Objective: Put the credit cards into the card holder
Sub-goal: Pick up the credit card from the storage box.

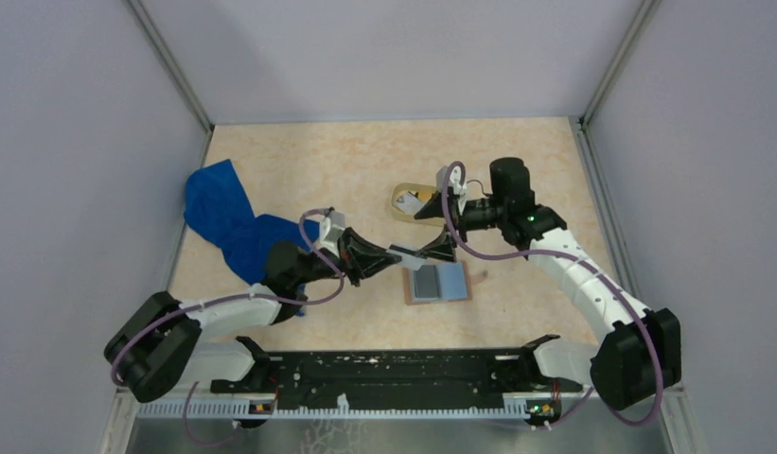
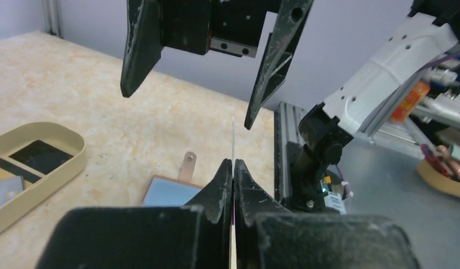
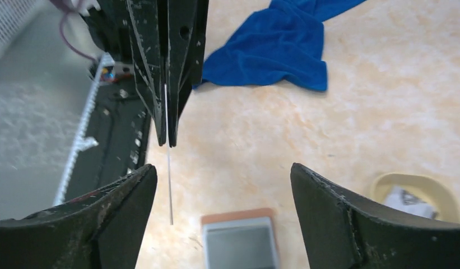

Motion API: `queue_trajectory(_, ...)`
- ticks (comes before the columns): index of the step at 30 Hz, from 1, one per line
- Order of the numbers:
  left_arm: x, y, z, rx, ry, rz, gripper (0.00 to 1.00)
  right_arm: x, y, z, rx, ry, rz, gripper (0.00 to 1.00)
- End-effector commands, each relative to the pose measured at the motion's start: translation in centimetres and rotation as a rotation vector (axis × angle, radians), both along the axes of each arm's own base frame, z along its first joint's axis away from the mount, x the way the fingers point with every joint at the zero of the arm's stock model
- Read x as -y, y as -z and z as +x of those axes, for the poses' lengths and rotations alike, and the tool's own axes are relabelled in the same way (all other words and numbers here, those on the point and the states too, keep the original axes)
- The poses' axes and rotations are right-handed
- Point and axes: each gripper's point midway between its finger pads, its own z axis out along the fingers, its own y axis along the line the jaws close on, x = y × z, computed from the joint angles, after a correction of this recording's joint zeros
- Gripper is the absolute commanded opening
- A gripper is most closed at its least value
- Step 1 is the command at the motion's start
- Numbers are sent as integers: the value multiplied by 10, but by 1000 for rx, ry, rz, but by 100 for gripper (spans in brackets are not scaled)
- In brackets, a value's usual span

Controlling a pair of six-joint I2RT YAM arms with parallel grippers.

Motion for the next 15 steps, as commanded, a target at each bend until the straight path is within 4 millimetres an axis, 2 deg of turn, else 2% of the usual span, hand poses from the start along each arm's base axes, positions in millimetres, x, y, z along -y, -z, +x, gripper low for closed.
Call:
queue_trajectory(1, 4, 49, -1, -21, 79, 389, 0, 16, 15, -15, 216, -93, -123, 90)
queue_trajectory(5, 2, 68, -10, -42, 184, 556, 0, 14, 18, -32, 226, -175, -87, 89)
queue_trajectory(8, 3, 80, -5, -99, 198, 636, 0, 10, 16, -38, 204, -199, -68, 87)
queue_trajectory(11, 7, 84, 1, -112, 200, 666, 0, 7, 18, -37, 173, -190, -71, 77)
queue_trajectory(15, 14, 80, -1, -100, 219, 654, 0, 2, 31, -31, 130, -169, -112, 64)
